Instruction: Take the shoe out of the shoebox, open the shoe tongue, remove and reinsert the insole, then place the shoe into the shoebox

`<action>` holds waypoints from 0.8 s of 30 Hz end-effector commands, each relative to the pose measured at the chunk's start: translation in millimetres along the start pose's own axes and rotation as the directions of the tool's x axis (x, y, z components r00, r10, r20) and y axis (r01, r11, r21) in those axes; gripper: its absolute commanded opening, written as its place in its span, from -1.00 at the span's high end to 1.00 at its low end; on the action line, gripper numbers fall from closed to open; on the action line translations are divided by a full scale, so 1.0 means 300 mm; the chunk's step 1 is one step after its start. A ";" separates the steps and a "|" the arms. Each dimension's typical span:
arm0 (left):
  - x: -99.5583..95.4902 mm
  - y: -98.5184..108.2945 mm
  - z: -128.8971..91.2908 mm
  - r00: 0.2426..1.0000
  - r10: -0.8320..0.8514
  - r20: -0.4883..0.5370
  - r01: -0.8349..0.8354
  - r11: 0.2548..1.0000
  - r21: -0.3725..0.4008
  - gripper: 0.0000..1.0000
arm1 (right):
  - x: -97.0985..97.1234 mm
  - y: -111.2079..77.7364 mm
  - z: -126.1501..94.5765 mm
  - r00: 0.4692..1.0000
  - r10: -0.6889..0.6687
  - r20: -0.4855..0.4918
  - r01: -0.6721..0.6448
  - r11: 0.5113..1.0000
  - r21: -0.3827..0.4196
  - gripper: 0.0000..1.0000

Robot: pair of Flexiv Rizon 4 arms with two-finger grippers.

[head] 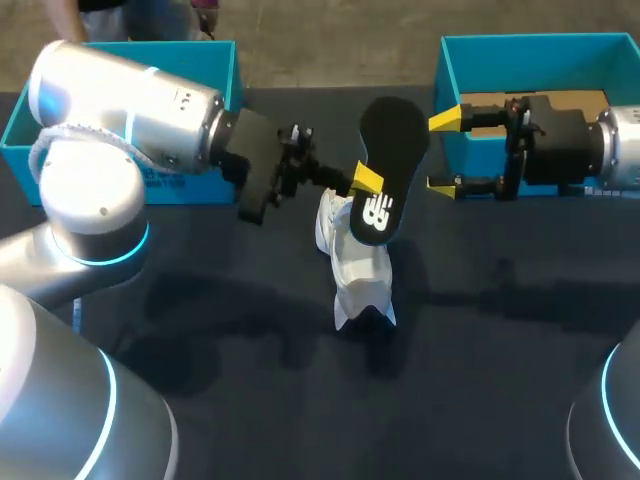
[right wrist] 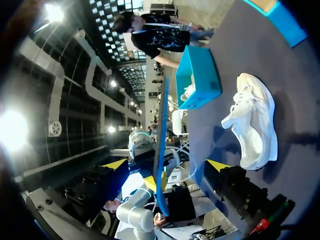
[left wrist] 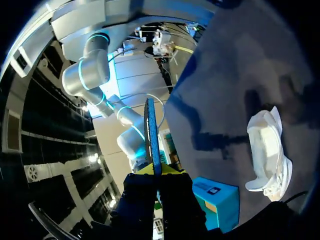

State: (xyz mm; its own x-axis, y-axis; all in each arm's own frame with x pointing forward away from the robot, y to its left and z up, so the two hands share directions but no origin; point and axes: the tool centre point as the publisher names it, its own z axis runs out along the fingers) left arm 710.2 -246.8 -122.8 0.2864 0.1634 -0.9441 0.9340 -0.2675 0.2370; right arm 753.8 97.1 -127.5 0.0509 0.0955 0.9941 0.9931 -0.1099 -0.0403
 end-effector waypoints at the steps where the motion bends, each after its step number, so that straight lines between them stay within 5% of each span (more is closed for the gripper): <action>1: 0.024 0.007 0.047 1.000 0.006 0.010 -0.006 1.000 -0.026 1.00 | -0.001 0.002 0.023 1.000 -0.003 -0.002 0.003 1.000 0.001 -1.00; 6: 0.021 0.006 0.072 1.000 0.022 0.012 -0.021 0.998 -0.055 1.00 | -0.001 0.014 0.032 1.000 -0.008 -0.004 0.008 1.000 -0.006 -0.97; 8: 0.021 0.005 0.076 1.000 0.030 0.006 -0.029 0.998 -0.054 1.00 | -0.001 0.017 0.036 1.000 -0.011 -0.005 0.011 1.000 -0.007 -0.75; 9: 0.022 0.004 0.077 0.999 0.030 0.012 -0.029 0.998 -0.061 1.00 | -0.002 0.019 0.037 1.000 -0.012 -0.003 0.012 1.000 -0.011 -0.53; 10: 0.022 0.004 0.077 0.999 0.029 0.012 -0.029 0.998 -0.061 1.00 | -0.003 0.021 0.037 1.000 -0.013 -0.002 0.013 1.000 -0.011 0.04; 15: 0.022 -0.002 0.074 1.000 0.023 0.015 -0.022 0.997 -0.074 1.00 | -0.006 0.023 0.038 1.000 -0.015 0.000 0.015 1.000 -0.013 0.70; 19: 0.020 -0.003 0.077 1.000 0.021 0.019 -0.019 0.996 -0.086 1.00 | -0.013 0.025 0.043 1.000 -0.014 -0.003 0.014 1.000 -0.017 1.00; 24: 0.018 -0.009 0.087 1.000 0.024 0.020 -0.023 0.996 -0.082 1.00 | -0.016 0.024 0.045 1.000 -0.014 -0.008 0.014 1.000 -0.021 1.00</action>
State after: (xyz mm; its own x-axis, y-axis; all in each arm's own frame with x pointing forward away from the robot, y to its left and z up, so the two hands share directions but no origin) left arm 704.9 -268.5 -133.7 0.3023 0.1383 -0.9431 0.9422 -0.1937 0.2735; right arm 762.1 106.8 -132.5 0.0368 0.0912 0.9952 0.9916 -0.1265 -0.0251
